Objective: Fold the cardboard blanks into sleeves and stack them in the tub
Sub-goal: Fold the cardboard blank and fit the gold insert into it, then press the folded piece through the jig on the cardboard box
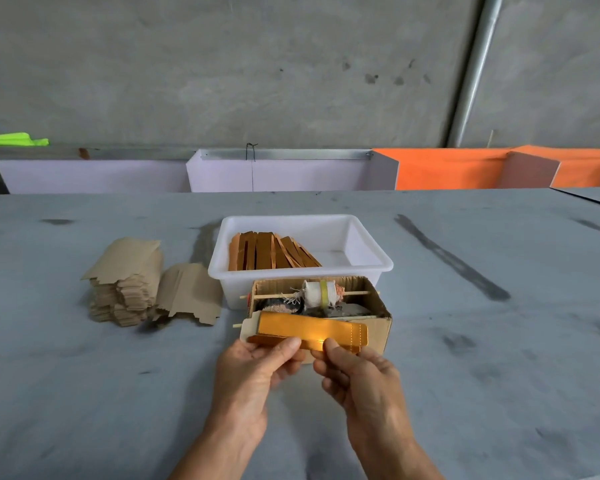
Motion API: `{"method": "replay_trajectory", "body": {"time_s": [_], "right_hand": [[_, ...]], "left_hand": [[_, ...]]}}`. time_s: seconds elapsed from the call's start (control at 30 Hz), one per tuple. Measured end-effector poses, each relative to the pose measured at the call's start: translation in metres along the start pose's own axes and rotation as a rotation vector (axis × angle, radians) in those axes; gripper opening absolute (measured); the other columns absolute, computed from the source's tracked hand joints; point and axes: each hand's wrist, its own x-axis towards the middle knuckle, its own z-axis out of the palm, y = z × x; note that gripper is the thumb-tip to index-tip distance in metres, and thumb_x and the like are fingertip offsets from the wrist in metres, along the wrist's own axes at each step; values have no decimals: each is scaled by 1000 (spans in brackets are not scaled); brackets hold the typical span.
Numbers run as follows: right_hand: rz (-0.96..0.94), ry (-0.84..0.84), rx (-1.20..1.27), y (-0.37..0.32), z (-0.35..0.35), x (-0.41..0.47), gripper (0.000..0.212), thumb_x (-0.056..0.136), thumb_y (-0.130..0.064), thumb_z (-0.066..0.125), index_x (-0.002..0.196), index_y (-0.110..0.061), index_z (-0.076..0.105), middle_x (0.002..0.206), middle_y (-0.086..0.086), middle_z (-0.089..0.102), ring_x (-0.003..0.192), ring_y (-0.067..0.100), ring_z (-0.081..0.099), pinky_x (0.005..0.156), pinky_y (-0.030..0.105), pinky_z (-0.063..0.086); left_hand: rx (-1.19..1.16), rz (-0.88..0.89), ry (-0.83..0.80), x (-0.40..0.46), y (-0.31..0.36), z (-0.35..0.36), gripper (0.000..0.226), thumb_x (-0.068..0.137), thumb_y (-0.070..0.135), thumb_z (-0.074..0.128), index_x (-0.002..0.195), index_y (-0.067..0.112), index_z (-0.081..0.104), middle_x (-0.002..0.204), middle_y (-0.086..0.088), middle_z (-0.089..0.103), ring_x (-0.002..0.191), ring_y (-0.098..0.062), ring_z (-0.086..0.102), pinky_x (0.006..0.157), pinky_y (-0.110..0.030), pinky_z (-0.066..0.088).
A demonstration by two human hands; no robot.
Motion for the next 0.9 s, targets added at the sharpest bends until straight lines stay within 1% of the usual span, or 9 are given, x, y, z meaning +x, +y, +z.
{"method": "replay_trajectory", "body": {"time_s": [0.1,0.2,0.27,0.33,0.4,0.53,0.63,0.8,0.9], "right_hand": [[-90,-22,-178,-6,3,5,7,83,-11,69,81,-4,68,73,11,73,57,12,64,51,22,47],[-371,98,-427,-20,-2,17,4,81,-20,72,81,-16,72,70,-3,72,61,2,62,53,16,45],[-548,153,-600,-34,-6,29,3,81,-19,72,80,-22,73,68,-10,70,65,-2,61,56,12,43],[-604,158,-828,-44,-7,42,9,83,-19,69,87,-25,74,76,-12,71,75,1,63,64,18,46],[-609,155,-1075,-50,-5,56,15,86,-22,65,96,-25,74,86,-6,71,86,12,62,66,23,44],[-690,146,-1541,-55,6,72,20,91,-31,56,101,-31,73,100,-4,67,107,13,46,70,18,36],[-615,89,-1605,-56,11,80,22,93,-34,54,101,-27,73,103,-3,66,104,14,43,76,21,38],[-399,20,-1572,-55,14,94,24,89,-35,59,91,-15,72,88,1,62,96,20,55,68,25,43],[-347,61,-1572,-55,14,100,25,85,-34,61,92,-11,70,86,1,59,94,20,57,62,23,38]], "left_hand": [[5,73,14,8,9,1,23,57,3,73,79,0,65,62,-14,68,51,-20,65,47,-25,53],[-27,129,76,21,21,0,18,65,-3,72,81,2,65,67,-13,71,54,-21,67,49,-25,55],[-57,163,109,30,26,0,18,69,-5,71,84,4,65,70,-11,72,57,-21,69,50,-25,56],[-54,206,128,38,29,2,17,71,-5,71,85,4,65,70,-9,73,57,-20,69,51,-25,56],[-46,240,143,45,28,5,16,73,-5,70,85,4,65,69,-8,72,56,-19,68,51,-24,56],[-33,294,148,54,23,4,15,75,-6,70,84,6,67,67,-7,72,53,-16,66,50,-22,55],[-24,294,132,55,17,2,17,74,-4,71,86,7,68,70,-8,72,54,-17,67,50,-22,54],[-39,266,119,55,15,-1,19,73,0,73,89,9,68,71,-10,72,57,-18,68,50,-20,53],[-51,246,99,56,17,-1,20,73,1,72,91,9,68,72,-10,72,58,-18,68,50,-21,53]]}}
